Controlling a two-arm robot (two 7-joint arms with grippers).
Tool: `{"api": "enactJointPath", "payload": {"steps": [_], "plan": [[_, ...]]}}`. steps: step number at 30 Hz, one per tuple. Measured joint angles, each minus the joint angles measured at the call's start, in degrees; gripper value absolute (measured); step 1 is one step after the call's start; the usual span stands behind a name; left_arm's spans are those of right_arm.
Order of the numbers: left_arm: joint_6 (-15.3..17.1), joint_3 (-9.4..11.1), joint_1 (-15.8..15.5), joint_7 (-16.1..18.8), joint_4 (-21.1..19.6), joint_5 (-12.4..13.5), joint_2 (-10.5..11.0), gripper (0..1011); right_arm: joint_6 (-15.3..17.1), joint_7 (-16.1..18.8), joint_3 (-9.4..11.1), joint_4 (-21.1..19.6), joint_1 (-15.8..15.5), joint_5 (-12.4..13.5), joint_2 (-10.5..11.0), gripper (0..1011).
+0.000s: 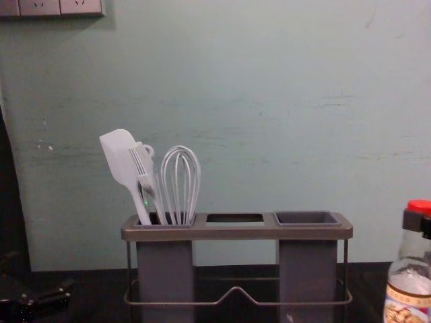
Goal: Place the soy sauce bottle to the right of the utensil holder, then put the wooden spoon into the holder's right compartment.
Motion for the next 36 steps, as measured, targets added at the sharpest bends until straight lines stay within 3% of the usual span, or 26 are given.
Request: {"api": "enactJointPath", "payload": {"steps": [13,36], "plan": [[0.00,0.00,0.00,0.00,0.00,0.00,0.00,1011,0.45,-0.03,-2.34,4.17,5.40,-1.10,-2.11,390],[0.00,0.00,0.00,0.00,0.00,0.00,0.00,1011,0.72,1.34,-4.46,9.47,9.47,-1.19,-3.54,390]]}}
